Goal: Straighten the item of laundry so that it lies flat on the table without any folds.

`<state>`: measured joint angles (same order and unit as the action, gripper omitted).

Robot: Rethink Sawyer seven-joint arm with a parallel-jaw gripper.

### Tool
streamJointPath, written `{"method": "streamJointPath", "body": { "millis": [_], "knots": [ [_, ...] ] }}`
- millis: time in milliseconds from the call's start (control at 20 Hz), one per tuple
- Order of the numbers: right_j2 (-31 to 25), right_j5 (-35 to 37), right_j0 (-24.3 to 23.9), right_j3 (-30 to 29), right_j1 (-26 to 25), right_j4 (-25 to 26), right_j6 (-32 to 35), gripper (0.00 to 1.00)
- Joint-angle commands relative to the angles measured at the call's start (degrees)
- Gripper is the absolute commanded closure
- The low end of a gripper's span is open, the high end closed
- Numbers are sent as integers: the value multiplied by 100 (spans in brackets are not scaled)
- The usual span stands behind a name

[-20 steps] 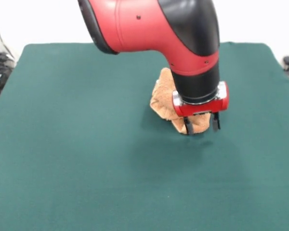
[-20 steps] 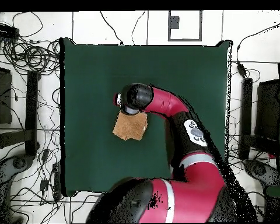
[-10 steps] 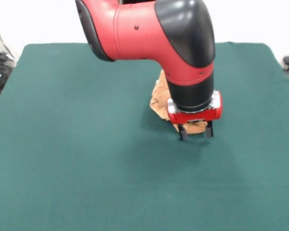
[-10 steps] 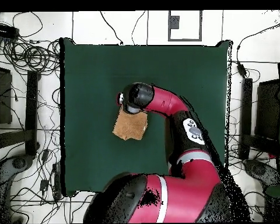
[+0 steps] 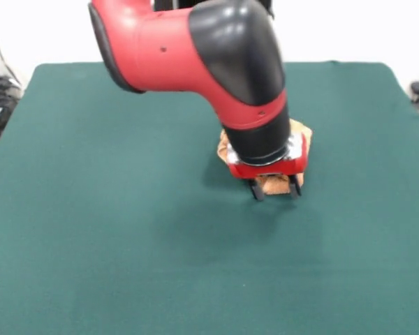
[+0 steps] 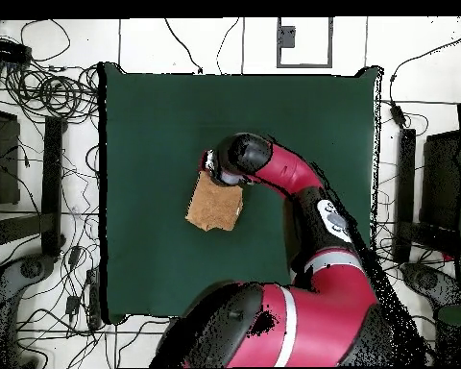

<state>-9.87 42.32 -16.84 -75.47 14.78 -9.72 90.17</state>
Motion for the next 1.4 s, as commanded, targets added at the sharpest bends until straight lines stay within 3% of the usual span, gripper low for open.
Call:
{"method": "streamJointPath", "body": {
  "millis": [50,400,800,1400],
  "knots": [
    [-403,727,-35,-390,-116,-554,1239,0],
    [-204,1085,96,-365,97,-686,1435,0],
    [-277,1782,-132,-657,287,-960,1441,0],
    [-279,2011,-225,-811,303,-1117,1334,0]
  ]
}}
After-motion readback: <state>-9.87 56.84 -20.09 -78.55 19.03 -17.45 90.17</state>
